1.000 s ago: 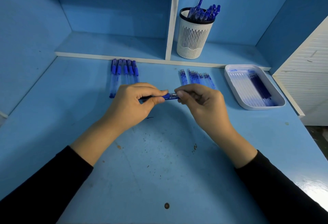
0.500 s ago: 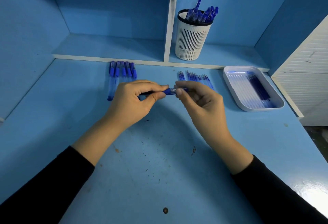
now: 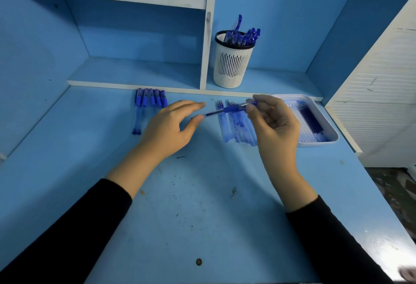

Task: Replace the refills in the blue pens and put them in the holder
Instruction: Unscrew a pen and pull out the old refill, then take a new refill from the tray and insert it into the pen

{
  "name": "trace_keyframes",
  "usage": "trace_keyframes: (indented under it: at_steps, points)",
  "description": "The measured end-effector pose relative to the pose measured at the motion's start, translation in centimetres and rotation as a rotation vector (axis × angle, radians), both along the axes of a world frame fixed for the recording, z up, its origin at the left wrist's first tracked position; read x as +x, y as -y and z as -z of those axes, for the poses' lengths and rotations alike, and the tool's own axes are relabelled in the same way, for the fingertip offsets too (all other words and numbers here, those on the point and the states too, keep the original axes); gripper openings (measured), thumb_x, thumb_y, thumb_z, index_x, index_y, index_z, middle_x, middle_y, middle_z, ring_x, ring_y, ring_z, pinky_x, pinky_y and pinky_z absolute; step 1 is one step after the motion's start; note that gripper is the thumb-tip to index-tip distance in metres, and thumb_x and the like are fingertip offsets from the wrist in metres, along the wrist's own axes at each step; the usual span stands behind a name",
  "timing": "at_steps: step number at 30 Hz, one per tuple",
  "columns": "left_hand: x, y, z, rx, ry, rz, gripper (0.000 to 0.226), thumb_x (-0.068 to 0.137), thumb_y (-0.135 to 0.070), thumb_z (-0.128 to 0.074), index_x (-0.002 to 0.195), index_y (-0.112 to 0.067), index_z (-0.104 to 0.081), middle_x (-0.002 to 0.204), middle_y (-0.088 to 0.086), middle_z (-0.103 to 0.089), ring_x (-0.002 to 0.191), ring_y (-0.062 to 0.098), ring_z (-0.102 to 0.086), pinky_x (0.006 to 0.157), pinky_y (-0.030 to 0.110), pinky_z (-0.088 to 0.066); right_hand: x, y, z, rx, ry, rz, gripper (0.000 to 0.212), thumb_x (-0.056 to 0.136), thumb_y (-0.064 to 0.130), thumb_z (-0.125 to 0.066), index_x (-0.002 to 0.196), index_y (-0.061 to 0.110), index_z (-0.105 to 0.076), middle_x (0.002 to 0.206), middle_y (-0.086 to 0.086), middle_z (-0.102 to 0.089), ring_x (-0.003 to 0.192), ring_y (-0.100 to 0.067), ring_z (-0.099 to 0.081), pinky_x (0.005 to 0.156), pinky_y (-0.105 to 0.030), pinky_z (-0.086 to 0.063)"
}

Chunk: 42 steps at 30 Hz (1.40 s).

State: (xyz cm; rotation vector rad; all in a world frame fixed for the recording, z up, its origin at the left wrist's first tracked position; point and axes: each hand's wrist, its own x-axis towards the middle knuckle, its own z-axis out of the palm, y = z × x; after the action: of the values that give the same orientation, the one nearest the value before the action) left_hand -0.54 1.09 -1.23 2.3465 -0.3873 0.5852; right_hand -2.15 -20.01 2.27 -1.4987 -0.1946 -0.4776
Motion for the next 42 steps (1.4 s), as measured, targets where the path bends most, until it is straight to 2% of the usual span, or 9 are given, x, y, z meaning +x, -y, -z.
trace_keyframes:
  at_steps: [6, 10, 15, 21, 26, 30, 34, 38, 42]
  points:
    - [1.6, -1.0, 0.1, 0.137, -0.161, -0.253, 0.043, 0.096, -0.033, -0.057, 0.138, -0.022, -0.057, 0.149, -0.003, -0.047, 0.136, 0.022, -0.043, 0.111, 0.038, -0.037, 0.1, 2.4, -0.9, 0.007, 0.095, 0.201, 0.014, 0.09, 0.001, -0.064, 0.104, 0.004, -0.064, 0.092, -0.006, -0.066, 0.086, -0.008, -0.063, 0.083, -0.021, -0.048]
    - [1.8, -1.2, -0.3, 0.242, -0.292, -0.345, 0.049, 0.097, -0.029, -0.054, 0.144, -0.015, -0.049, 0.157, 0.003, -0.036, 0.14, 0.032, -0.034, 0.115, 0.038, -0.026, 0.0, 3.0, -2.7, -0.001, 0.218, 0.311, 0.018, 0.09, 0.0, -0.063, 0.107, 0.004, -0.06, 0.092, 0.0, -0.063, 0.087, -0.007, -0.063, 0.085, -0.023, -0.05]
    - [2.1, -1.5, -0.1, 0.241, -0.388, -0.349, 0.05, 0.099, -0.026, -0.046, 0.147, -0.01, -0.043, 0.16, 0.005, -0.028, 0.147, 0.026, -0.023, 0.118, 0.033, -0.017, 1.8, 3.3, -6.7, -0.025, 0.413, 0.423, 0.012, 0.09, 0.003, -0.064, 0.101, 0.006, -0.058, 0.09, 0.0, -0.063, 0.085, -0.009, -0.063, 0.081, -0.026, -0.051]
    - [2.1, -1.4, -0.3, 0.243, -0.394, -0.362, 0.051, 0.1, -0.028, -0.044, 0.149, -0.012, -0.04, 0.161, 0.002, -0.025, 0.149, 0.021, -0.02, 0.118, 0.031, -0.016, 6.8, 2.2, -11.6, -0.088, 0.581, 0.463, 0.007, 0.09, 0.003, -0.061, 0.096, 0.001, -0.061, 0.086, 0.004, -0.062, 0.078, -0.01, -0.061, 0.075, -0.025, -0.052]
    - [2.3, -1.5, -0.1, 0.238, -0.398, -0.362, 0.052, 0.099, -0.029, -0.045, 0.149, -0.013, -0.039, 0.161, 0.001, -0.025, 0.149, 0.021, -0.018, 0.119, 0.031, -0.015, 11.5, 0.2, -12.2, -0.314, 0.541, 0.417, 0.009, 0.087, 0.0, -0.056, 0.094, 0.0, -0.061, 0.078, 0.011, -0.06, 0.072, -0.009, -0.061, 0.073, -0.022, -0.051]
    - [2.3, -1.5, 0.1, 0.23, -0.372, -0.36, 0.053, 0.099, -0.03, -0.049, 0.148, -0.013, -0.042, 0.16, 0.001, -0.029, 0.149, 0.021, -0.02, 0.118, 0.033, -0.019, 14.7, -1.1, -9.9, -0.579, 0.363, 0.284, 0.011, 0.086, 0.0, -0.056, 0.094, 0.003, -0.062, 0.081, -0.007, -0.065, 0.073, -0.023, -0.062, 0.07, -0.032, -0.052]
    - [2.4, -1.6, 0.2, 0.279, -0.362, -0.36, 0.053, 0.098, -0.031, -0.049, 0.147, -0.012, -0.042, 0.159, 0.003, -0.03, 0.147, 0.024, -0.024, 0.117, 0.035, -0.023, 16.8, -1.3, -7.8, -0.833, 0.276, 0.271, 0.014, 0.088, 0.001, -0.056, 0.091, 0.002, -0.07, 0.086, -0.013, -0.069, 0.073, -0.022, -0.058, 0.071, -0.032, -0.051]
    - [2.2, -1.5, 0.0, 0.314, -0.337, -0.38, 0.054, 0.098, -0.034, -0.048, 0.147, -0.015, -0.042, 0.159, 0.001, -0.031, 0.147, 0.023, -0.025, 0.114, 0.038, -0.031, 15.9, -1.1, -7.0, -0.822, 0.311, 0.305, 0.019, 0.09, 0.002, -0.056, 0.103, 0.0, -0.07, 0.095, -0.017, -0.069, 0.08, -0.026, -0.062, 0.071, -0.021, -0.043]
    - [1.7, -1.5, -0.7, 0.307, -0.301, -0.378, 0.053, 0.099, -0.035, -0.046, 0.149, -0.018, -0.04, 0.159, -0.001, -0.03, 0.148, 0.02, -0.025, 0.114, 0.037, -0.03, 13.0, -2.0, -5.7, -0.721, 0.367, 0.309, 0.018, 0.089, 0.004, -0.058, 0.102, 0.0, -0.07, 0.094, -0.014, -0.069, 0.079, -0.021, -0.062, 0.071, -0.01, -0.037]
